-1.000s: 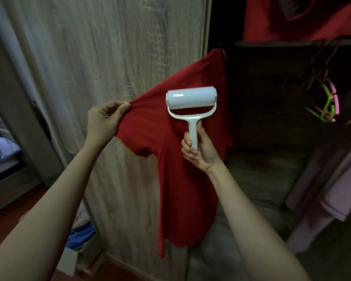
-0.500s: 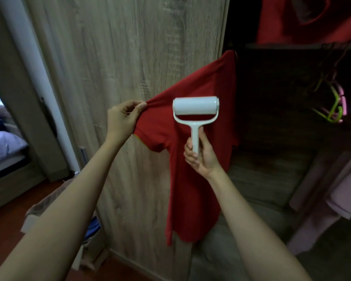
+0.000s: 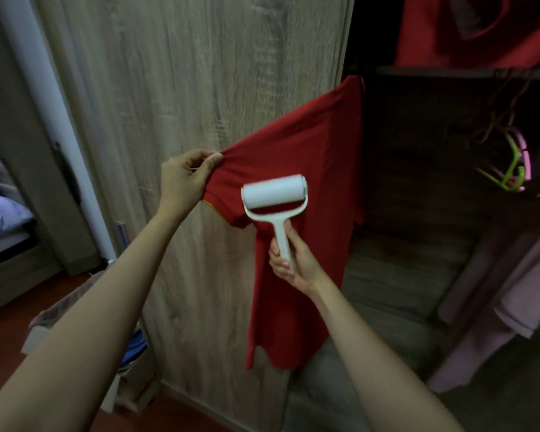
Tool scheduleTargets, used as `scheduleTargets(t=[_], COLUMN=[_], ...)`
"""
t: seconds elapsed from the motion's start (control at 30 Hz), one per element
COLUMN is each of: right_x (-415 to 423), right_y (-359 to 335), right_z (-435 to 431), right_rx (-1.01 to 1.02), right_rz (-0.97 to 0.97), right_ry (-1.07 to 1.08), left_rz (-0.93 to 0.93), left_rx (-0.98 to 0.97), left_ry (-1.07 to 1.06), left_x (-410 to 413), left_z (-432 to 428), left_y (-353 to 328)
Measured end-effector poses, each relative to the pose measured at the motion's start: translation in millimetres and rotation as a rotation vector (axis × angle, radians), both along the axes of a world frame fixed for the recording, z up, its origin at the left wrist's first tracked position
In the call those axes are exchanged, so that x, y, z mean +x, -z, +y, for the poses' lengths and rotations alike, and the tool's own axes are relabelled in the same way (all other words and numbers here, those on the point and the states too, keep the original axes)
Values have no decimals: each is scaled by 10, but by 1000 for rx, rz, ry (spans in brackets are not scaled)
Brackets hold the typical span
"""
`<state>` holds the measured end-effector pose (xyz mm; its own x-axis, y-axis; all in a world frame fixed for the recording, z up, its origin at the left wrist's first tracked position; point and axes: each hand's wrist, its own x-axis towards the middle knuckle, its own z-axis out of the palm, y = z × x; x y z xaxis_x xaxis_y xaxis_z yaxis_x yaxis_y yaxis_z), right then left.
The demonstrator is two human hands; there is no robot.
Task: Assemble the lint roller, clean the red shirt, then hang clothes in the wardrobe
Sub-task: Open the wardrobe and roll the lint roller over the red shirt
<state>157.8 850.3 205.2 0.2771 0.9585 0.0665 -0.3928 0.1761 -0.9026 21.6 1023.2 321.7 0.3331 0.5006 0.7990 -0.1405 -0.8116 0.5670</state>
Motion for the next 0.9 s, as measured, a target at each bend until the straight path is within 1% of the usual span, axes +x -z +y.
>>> scheduleTargets(t=[0.1, 0.17, 0.27, 0.33, 0.43, 0.5, 0.57, 0.63, 0.73, 0.8, 0.9], right_x=[21, 59, 130, 196, 219, 160, 81, 74, 155, 221, 237], right_y=[357, 237, -79, 0, 605, 1091, 1380, 1378, 1058, 962, 1307], right_z=[-180, -179, -97, -95, -265, -434, -553, -522, -277, -137, -147], right_rx=[-104, -103, -44, -42, -126, -207, -262, -252, -152, -97, -141], right_rz=[-5, -21, -79, -118, -107, -49, 5, -4, -59, -74, -84], right_ry=[60, 88, 123, 154, 191, 198, 184, 181, 190, 167, 155], left_rz=[-16, -18, 7, 30, 49, 55, 59, 55, 44, 52, 55], left_rx=[0, 13, 3, 5, 24, 33, 37, 50, 74, 92, 117], left_ry=[2, -8, -13, -23, -35, -37, -41, -42, -34, -25, -16], left_x=[13, 34, 91, 115, 133, 147, 168, 198, 243, 262, 271], left_z=[33, 54, 104, 122, 156, 188, 206, 221, 245, 260, 290], left_y=[28, 43, 39, 19, 21, 42, 67, 79, 74, 57, 28])
